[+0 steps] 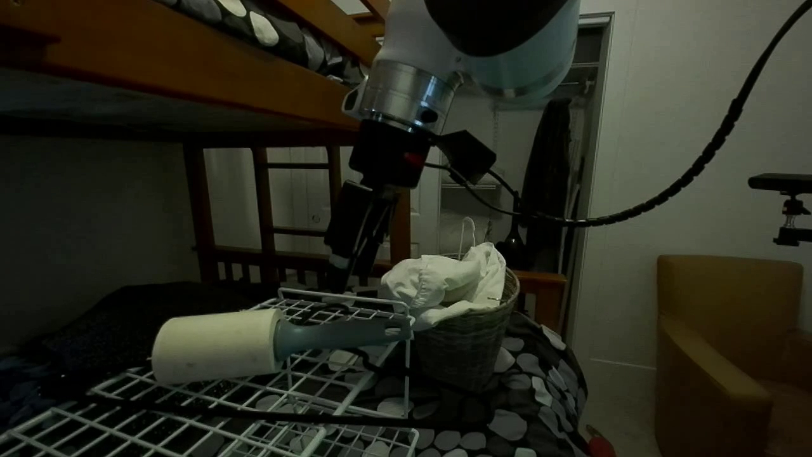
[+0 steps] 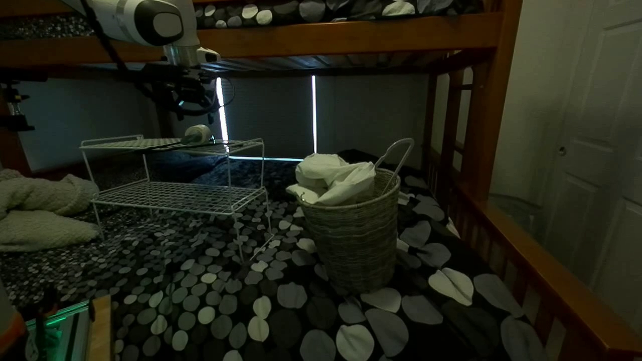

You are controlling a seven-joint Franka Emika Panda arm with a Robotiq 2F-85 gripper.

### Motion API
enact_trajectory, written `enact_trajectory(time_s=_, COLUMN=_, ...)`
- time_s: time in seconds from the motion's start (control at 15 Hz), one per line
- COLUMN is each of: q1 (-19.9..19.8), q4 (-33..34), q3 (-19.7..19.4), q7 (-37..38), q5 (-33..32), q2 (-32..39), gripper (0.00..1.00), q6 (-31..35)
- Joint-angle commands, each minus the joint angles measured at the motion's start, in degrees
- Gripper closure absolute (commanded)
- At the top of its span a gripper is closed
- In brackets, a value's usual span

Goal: Put the lint roller in the basket

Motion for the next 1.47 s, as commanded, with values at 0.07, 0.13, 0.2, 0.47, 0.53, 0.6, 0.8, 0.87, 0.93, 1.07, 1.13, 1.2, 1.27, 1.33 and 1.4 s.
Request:
enact_trajectory(time_s=0.07, q1=-1.2, q4=0.8, q3=4.0, q7=8.2, q5=-1.5, q2=1.0, gripper=0.0, q6=-1.6)
enact_trajectory(time_s=0.13, q1=-0.9, q4=1.0, q3=4.7, q7=9.1, q5=-1.3, q2=1.2, gripper=0.0, q6=-1.8)
enact_trajectory(time_s=0.2, q1=-0.6, q4=1.0, q3=5.3, q7=9.6, q5=-0.9, q2=1.3, gripper=0.0, q6=-2.1)
enact_trajectory(time_s=0.47, q1=-1.9, q4=-0.8, q3=7.9, q7=14.0, q5=-7.5, q2=0.3, gripper=0.0, q6=-2.0)
enact_trajectory(time_s=0.53, q1=-2.1, q4=-0.3, q3=7.8, q7=13.3, q5=-9.1, q2=1.1, gripper=0.0, q6=-2.1)
enact_trajectory(time_s=0.6, q1=-2.2, q4=0.0, q3=7.7, q7=12.6, q5=-10.4, q2=2.0, gripper=0.0, q6=-1.4)
enact_trajectory(time_s=0.8, q1=-2.7, q4=0.8, q3=7.4, q7=10.4, q5=-14.6, q2=4.1, gripper=0.0, q6=-0.1)
enact_trajectory(time_s=0.87, q1=-2.5, q4=1.1, q3=7.0, q7=7.5, q5=-14.4, q2=5.2, gripper=0.0, q6=1.0)
enact_trajectory(time_s=0.93, q1=-2.2, q4=1.5, q3=6.6, q7=3.6, q5=-13.6, q2=6.4, gripper=0.0, q6=2.3)
enact_trajectory(time_s=1.07, q1=-1.7, q4=2.1, q3=6.2, q7=-3.4, q5=-12.0, q2=8.4, gripper=0.0, q6=5.5)
enact_trajectory(time_s=1.13, q1=-1.5, q4=2.5, q3=6.3, q7=-6.3, q5=-11.0, q2=9.3, gripper=0.0, q6=6.6)
enact_trajectory(time_s=1.2, q1=-1.4, q4=3.0, q3=6.3, q7=-9.5, q5=-9.2, q2=10.4, gripper=0.0, q6=7.8)
enact_trajectory(time_s=1.27, q1=-1.3, q4=3.5, q3=6.4, q7=-11.8, q5=-7.6, q2=11.2, gripper=0.06, q6=8.6)
enact_trajectory(time_s=1.33, q1=-1.1, q4=4.0, q3=6.5, q7=-15.2, q5=-4.1, q2=12.0, gripper=0.17, q6=8.9)
enact_trajectory(time_s=1.4, q1=-1.0, q4=4.6, q3=6.7, q7=-17.9, q5=-1.2, q2=12.7, gripper=0.32, q6=8.6)
